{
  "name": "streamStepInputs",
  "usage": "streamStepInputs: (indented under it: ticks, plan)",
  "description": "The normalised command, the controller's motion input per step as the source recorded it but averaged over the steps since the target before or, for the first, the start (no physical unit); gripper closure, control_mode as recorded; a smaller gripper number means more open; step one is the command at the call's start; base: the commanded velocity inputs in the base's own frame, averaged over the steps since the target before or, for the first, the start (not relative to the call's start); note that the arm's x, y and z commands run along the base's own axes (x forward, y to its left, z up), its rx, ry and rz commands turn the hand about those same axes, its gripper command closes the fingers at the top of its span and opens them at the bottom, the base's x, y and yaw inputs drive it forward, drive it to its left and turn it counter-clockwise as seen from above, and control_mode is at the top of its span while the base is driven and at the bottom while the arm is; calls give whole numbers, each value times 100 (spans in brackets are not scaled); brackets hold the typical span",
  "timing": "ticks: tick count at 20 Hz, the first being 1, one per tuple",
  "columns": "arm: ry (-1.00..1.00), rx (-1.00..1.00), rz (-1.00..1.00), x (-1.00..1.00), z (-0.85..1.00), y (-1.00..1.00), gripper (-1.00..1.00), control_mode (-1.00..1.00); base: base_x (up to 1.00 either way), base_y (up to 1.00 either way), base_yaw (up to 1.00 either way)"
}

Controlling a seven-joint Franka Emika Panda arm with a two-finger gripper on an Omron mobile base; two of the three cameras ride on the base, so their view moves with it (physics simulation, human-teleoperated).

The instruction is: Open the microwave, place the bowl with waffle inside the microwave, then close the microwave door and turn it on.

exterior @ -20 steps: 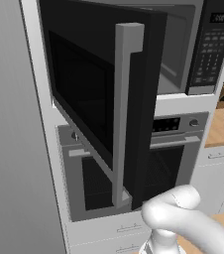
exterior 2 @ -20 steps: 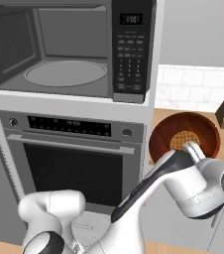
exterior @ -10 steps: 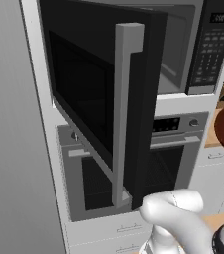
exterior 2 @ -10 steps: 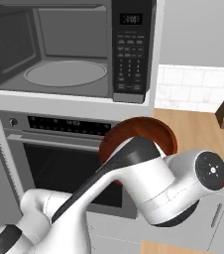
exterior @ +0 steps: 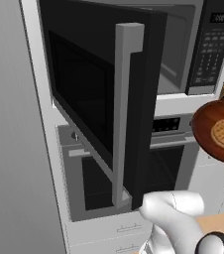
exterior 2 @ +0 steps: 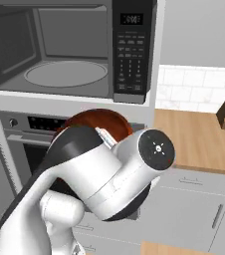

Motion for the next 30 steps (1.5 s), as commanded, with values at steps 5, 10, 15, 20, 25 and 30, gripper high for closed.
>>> streamStepInputs:
  ticks: [5, 10, 15, 20, 25, 30]
  plan:
    - [-12, 1, 0, 66, 46, 100, 100, -100, 0, 0, 0]
    - [-3, 11, 0, 86, 68, 100, 100, -100, 0, 0, 0]
    - [6, 10, -4, 99, 70, 100, 100, -100, 0, 0, 0]
    - [14, 0, -30, 100, 11, 96, 100, -100, 0, 0, 0]
    - [21, 0, -33, 100, -3, 24, 100, -100, 0, 0, 0]
    - [15, 0, -28, 100, 0, 8, 100, -100, 0, 0, 0]
